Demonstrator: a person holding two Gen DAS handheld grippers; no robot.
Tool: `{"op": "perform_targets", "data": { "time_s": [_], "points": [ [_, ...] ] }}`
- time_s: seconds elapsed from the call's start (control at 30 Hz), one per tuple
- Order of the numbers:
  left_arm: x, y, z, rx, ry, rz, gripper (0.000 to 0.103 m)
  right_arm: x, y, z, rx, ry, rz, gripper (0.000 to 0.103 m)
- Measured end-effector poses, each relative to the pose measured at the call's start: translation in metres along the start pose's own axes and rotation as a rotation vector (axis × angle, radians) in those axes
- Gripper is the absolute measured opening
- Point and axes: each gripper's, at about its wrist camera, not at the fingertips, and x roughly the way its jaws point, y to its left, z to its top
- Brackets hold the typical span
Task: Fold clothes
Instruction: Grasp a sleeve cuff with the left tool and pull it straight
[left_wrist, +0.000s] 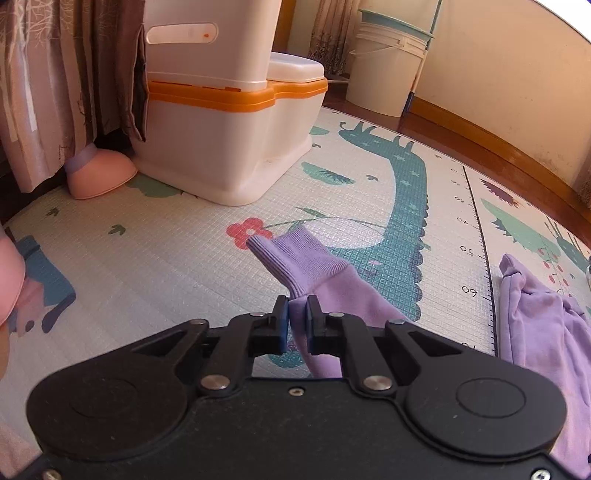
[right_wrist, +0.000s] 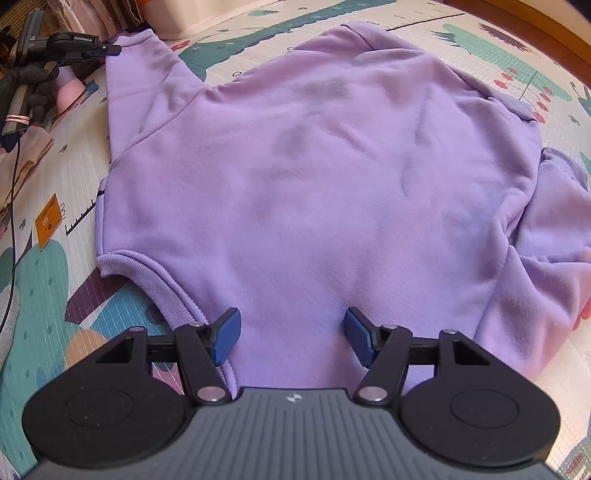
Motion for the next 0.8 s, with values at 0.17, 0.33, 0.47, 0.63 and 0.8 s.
{"op": "perform_targets", "data": {
  "time_s": [0.17, 0.33, 0.47, 0.63, 0.8],
  "points": [
    [0.0, 0.022, -0.015, -0.057, 0.029, 0.03, 0.007, 0.001, 0.002, 0.0, -0.02, 0.005, -0.007, 0.064],
    [0.015, 0.035, -0.028, -0.08, 0.068, 0.069, 0.007, 0.001, 0.004, 0.0, -0.04, 0.008, -0.012, 0.064],
    [0.027, 0.036, -0.038, -0.05, 0.089, 0.093, 0.007, 0.001, 0.004, -0.001, -0.052, 0.009, -0.017, 0.064],
    [0.035, 0.039, -0.044, -0.041, 0.107, 0.123, 0.008, 0.0, 0.005, -0.001, -0.061, 0.014, -0.018, 0.063],
    [0.033, 0.042, -0.044, -0.037, 0.1, 0.145, 0.008, -0.009, -0.002, -0.001, -0.025, 0.008, -0.001, 0.052]
  ]
}}
